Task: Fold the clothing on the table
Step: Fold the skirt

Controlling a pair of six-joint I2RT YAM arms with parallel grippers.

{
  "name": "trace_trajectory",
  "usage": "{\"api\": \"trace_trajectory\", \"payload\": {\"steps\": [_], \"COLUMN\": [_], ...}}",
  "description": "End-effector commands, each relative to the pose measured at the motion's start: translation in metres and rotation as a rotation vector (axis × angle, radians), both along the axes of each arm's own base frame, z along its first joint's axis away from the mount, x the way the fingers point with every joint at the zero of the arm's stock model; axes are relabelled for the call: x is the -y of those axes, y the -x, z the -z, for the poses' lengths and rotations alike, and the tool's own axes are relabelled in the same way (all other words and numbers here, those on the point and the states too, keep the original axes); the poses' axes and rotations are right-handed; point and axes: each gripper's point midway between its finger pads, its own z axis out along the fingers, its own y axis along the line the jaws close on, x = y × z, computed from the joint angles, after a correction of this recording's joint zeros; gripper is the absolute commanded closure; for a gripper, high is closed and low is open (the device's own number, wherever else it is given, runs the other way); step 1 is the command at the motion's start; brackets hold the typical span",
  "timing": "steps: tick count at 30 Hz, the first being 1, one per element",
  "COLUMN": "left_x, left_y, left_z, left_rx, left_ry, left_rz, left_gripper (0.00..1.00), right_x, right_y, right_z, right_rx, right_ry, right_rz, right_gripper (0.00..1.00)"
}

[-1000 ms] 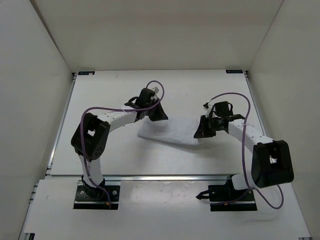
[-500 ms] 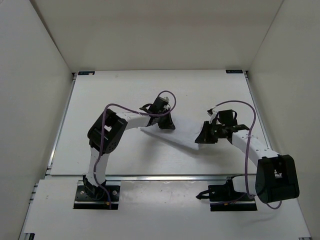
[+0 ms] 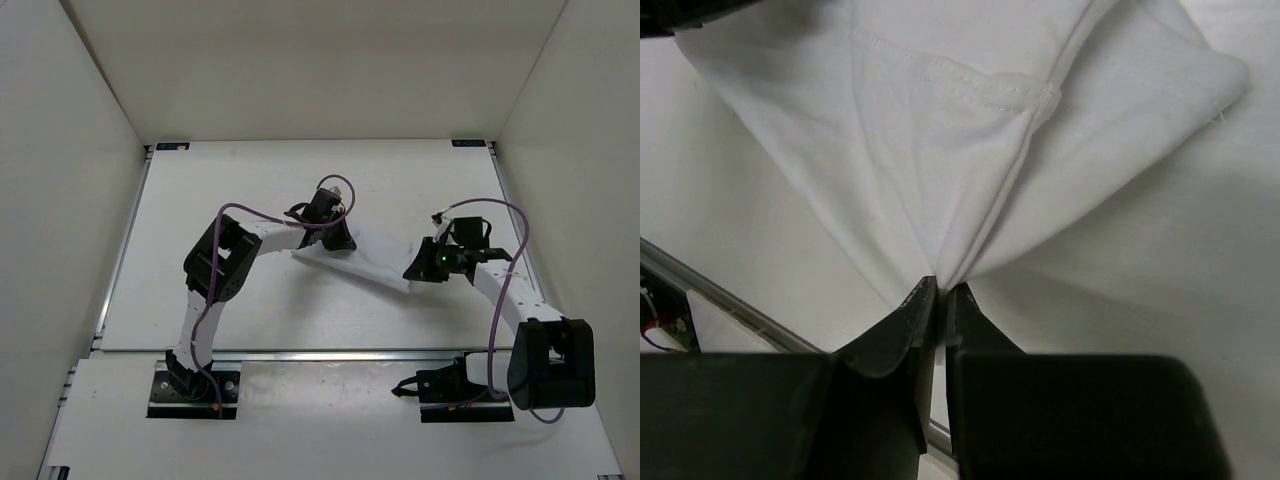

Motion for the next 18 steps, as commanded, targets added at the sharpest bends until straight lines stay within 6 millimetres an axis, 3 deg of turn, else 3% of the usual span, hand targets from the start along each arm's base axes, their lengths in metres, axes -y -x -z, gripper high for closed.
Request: {"api": "trace_trajectory", "payload": {"steps": [1,2,6,10,18], "left_x": [-0.022,-0.02,-0.02,-0.011,-0.012], "left_y": [-0.024,-0.025,-0.003,0.038,0.078], "left_z": [-0.029,-0.049,-0.068,-0.054,-0.04], "left_rx": [0.102,0.14,0.175,0.118,0.065], "left_ry": [-0.053,-0.027,-0.009,-0.002,-0.02], "left_rz": [-0.069,-0.068,-0.037,0.048,0.143], "left_gripper": [1.0,1.0,1.0,1.0,1.0], "right_x": [0.005,0.003,-0.008,-0.015,-0.014], "right_y": [-0.02,-0.021,-0.034,-0.042,-0.049], "right_z": [-0.022,-0.021,-0.031,-0.032,-0.026], "right_rx": [0.069,0.063,0.078,0.092,0.072], "right_ry": [0.038,0.042,0.047,0.062,0.101], "right_rz": [-0.033,-0.04,-0.066,-0.093,-0.12], "right_gripper": [1.0,1.0,1.0,1.0,1.0]}}
